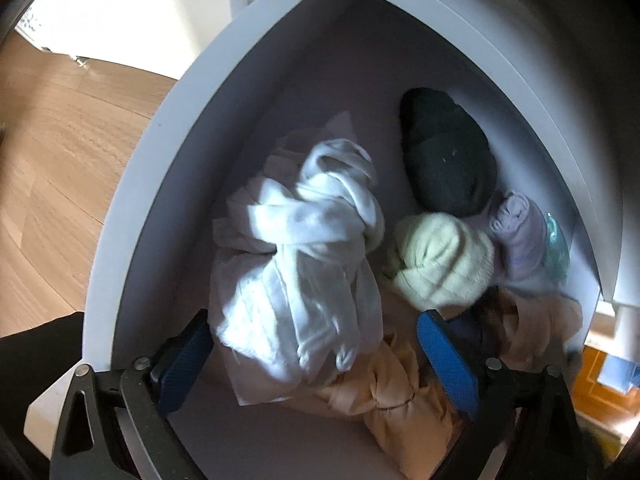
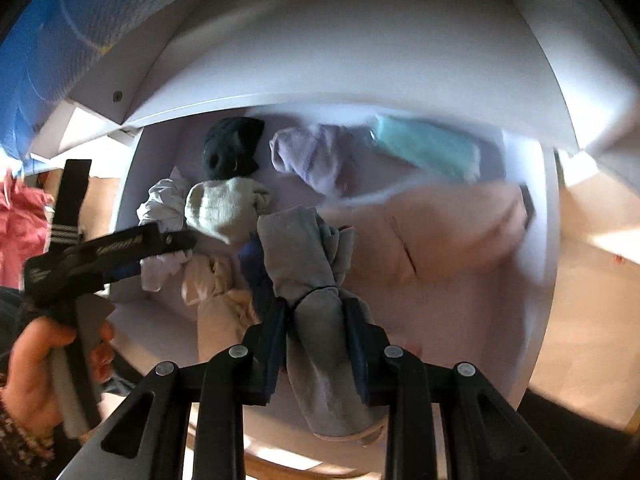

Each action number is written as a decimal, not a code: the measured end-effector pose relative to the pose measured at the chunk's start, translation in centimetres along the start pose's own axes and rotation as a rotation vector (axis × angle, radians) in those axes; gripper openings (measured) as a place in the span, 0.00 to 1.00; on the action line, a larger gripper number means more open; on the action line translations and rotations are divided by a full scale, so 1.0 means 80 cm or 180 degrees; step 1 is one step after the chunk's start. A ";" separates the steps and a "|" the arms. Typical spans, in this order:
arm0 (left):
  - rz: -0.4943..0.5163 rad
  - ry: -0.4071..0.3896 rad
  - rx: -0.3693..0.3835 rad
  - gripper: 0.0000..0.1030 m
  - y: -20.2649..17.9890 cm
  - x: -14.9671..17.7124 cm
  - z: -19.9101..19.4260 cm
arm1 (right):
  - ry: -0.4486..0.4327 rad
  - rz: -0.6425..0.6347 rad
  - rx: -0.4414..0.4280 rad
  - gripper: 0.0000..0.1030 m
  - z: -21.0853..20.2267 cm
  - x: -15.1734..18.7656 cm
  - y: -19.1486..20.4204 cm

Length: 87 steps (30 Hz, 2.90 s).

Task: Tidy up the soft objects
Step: 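Lift the grey sock with the right gripper while the left gripper grasps the white shirt, then carry the grey sock up into the gold tray and open the right gripper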

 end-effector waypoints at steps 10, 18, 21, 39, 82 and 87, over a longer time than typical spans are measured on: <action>0.0218 -0.0069 -0.0034 0.72 -0.013 -0.010 0.004 | -0.0128 0.0384 -0.0520 0.27 -0.082 0.038 -0.001; 0.0233 0.0094 0.0156 0.43 -0.006 -0.006 0.016 | -0.0336 0.0410 -0.0742 0.27 -0.158 0.053 0.015; 0.0283 0.0088 0.0183 0.37 -0.005 -0.006 0.017 | -0.0493 0.0454 -0.0856 0.27 -0.196 0.044 0.021; 0.0541 0.0028 0.0148 0.33 -0.017 0.001 -0.005 | -0.1336 0.0980 -0.0879 0.27 -0.327 -0.164 0.057; 0.0591 -0.0058 0.0097 0.33 -0.032 0.013 -0.003 | -0.1668 0.0770 0.0592 0.27 -0.220 -0.340 0.037; 0.0595 -0.0070 0.0100 0.33 -0.032 0.015 -0.003 | -0.1657 0.0229 0.0607 0.27 -0.210 -0.344 0.081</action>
Point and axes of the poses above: each gripper's, at about its wrist camera, not at the fingertips, and z roughly the way its jaws point, y to its left, x to its underside, the point moved 1 cm from there along z, roughly the way its jaws point, and after that the axes turned 10 degrees about -y, right-handed, at the moved point
